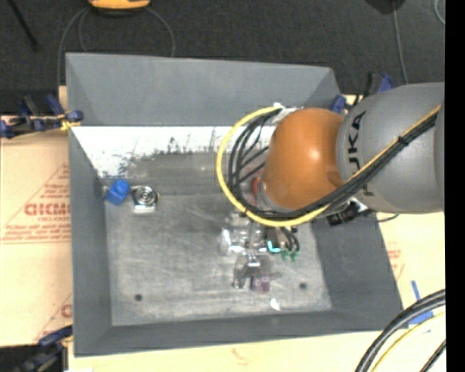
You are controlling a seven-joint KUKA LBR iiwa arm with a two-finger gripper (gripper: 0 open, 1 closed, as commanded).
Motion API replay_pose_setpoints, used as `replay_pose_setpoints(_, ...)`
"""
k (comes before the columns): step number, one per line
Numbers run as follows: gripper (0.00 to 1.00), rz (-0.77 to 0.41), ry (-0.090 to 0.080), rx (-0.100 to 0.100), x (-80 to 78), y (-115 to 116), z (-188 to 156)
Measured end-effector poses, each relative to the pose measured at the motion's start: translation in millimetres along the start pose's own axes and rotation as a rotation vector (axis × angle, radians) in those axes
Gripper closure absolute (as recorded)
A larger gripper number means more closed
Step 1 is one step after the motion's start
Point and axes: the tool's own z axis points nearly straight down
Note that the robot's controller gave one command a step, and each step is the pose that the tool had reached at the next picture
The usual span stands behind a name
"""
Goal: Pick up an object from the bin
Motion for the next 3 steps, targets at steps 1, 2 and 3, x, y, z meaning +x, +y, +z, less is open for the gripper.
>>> replay_pose_setpoints(1,0.0,0.074,-0.023,-0.002,-44.3,-64.4,83.5)
replay_pose_setpoints(2,1.0,0.071,-0.03,-0.002,-46.2,-63.5,78.0)
replay_pose_setpoints(3,1.0,0.088,-0.013,0.0,-39.3,-42.6,-94.9)
